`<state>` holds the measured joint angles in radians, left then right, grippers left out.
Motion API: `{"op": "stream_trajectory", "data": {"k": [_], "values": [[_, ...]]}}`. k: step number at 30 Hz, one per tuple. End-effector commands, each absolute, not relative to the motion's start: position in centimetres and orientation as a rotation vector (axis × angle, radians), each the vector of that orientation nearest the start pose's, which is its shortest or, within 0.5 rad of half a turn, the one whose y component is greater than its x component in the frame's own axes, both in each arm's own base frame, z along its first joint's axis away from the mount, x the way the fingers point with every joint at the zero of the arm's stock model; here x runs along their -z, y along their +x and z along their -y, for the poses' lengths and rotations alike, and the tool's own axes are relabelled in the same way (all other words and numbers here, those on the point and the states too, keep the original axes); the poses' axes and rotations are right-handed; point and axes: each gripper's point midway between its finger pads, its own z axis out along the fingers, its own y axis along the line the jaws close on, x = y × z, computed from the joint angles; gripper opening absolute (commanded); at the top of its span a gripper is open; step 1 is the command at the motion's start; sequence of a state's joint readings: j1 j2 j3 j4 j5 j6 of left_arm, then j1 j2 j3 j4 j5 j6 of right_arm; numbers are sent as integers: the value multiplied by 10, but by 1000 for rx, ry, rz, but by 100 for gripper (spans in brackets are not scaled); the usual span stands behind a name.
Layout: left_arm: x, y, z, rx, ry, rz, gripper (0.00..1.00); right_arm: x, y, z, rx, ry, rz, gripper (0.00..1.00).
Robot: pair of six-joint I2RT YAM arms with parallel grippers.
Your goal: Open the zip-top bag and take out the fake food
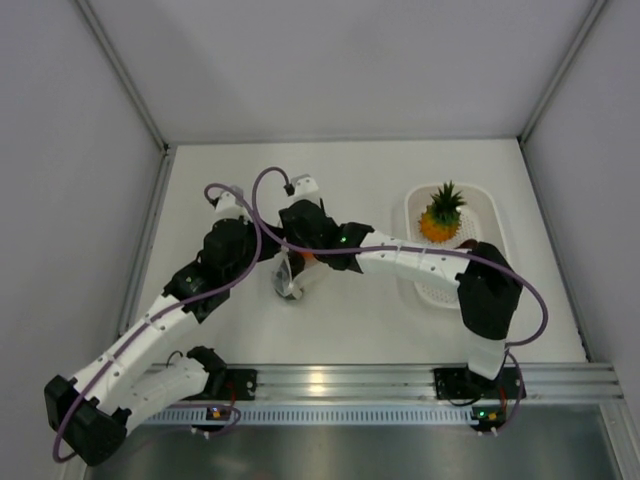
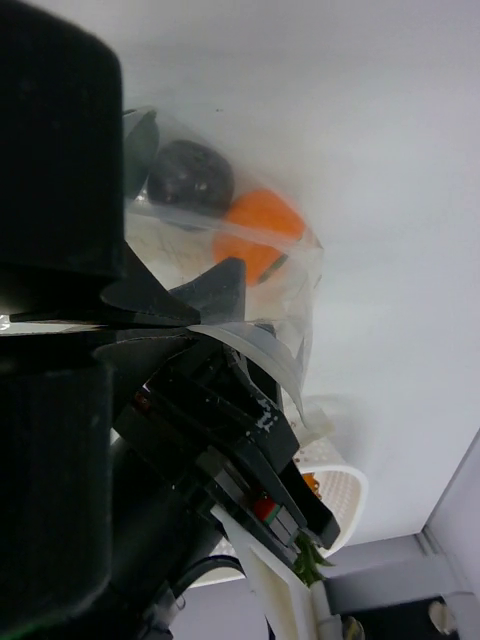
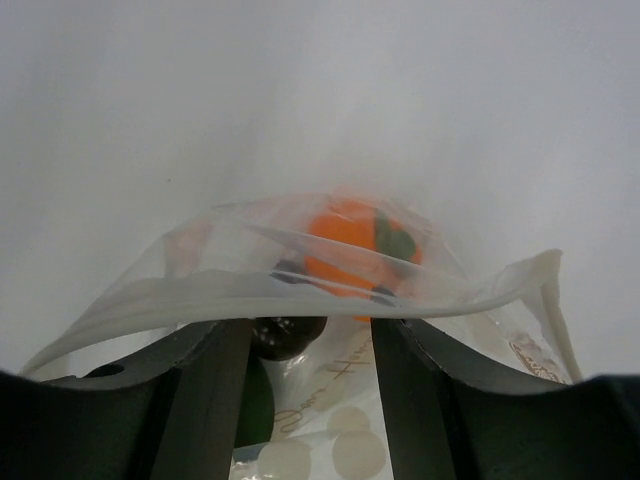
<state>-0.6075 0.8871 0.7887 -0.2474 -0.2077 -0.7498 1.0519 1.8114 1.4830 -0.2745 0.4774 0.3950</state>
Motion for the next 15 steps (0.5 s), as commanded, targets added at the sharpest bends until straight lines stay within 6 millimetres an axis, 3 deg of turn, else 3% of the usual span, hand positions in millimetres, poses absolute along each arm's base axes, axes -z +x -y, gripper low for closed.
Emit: {"op": "stream_trajectory", "data": {"k": [1,3,9,15], "values": [[-255,282,179,714,-289,-1886,0,-198,323,-427,-384,-358,-1987,51],[-252,283,180,716,-285,-1895,0,-192,328,-431,-369,-360,-1966,55],[-243,291,175,728,-292,-1926,0,-168,342,-432,-328,-400,-1943,56],[-236,298,156,672,-320,-1920,0,-142,352,-423,-312,-412,-1972,55]]}}
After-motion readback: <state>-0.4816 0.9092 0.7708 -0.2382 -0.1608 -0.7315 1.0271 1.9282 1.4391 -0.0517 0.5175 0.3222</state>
